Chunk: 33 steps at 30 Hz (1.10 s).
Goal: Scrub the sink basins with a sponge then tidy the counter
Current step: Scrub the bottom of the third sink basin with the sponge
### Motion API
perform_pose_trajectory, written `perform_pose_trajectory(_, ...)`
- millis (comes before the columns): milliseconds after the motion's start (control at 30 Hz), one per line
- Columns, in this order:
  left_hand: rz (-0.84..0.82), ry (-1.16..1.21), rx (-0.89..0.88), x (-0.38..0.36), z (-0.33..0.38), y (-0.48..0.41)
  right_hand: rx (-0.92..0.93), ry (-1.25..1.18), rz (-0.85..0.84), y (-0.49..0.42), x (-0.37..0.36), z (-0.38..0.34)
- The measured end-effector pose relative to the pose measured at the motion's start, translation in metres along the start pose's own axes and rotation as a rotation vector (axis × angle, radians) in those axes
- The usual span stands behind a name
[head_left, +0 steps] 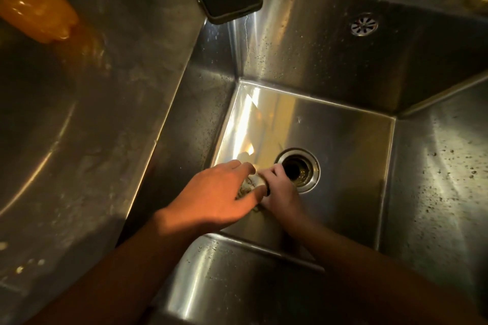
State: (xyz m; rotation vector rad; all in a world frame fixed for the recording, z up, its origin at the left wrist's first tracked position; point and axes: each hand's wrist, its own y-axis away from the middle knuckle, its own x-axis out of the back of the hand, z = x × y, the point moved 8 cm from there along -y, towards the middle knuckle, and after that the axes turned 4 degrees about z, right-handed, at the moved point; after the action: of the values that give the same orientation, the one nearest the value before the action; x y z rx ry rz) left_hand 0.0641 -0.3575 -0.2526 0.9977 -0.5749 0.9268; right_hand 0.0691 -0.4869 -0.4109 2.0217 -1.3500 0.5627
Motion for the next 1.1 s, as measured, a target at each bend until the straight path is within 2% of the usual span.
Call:
perform_pose_trajectory(200,0.01,-0.02,-0.008,0.001,-0.003,-0.001,-0.157,-0.011,0.162,-0.058,0.032,0.003)
perform_pose_trajectory(300,-0.003,-0.015,0.003,0.0,-0.003,-0.001,-0.149,-0.006,0.181,-0.067,0.048,0.003)
perform_pose_trajectory(400,0.008,0.0,0.001,0.004,0.0,-0.001,-0.001,0.02,0.099,-0.045,0.036,-0.01)
perform_pose_trajectory(467,0.001,0.001,0.009,0.004,0.0,-0.002,0.109,0.04,-0.04,-0.02,0.011,-0.017)
perform_pose_trajectory(533,-0.007,0.012,0.02,0.004,-0.001,-0.002,0.155,0.105,-0.157,-0.002,-0.008,-0.017)
perform_pose_trajectory(567,-0.005,0.018,0.023,0.005,0.0,-0.002,0.155,0.125,-0.164,-0.002,-0.01,-0.014)
perform_pose_trajectory(800,-0.012,0.021,0.028,0.005,0.001,-0.002,-0.063,0.097,0.074,-0.068,0.024,-0.006)
perform_pose_trajectory(1100,-0.029,0.019,0.056,0.001,-0.004,-0.005,-0.118,-0.034,0.338,-0.077,0.079,0.004)
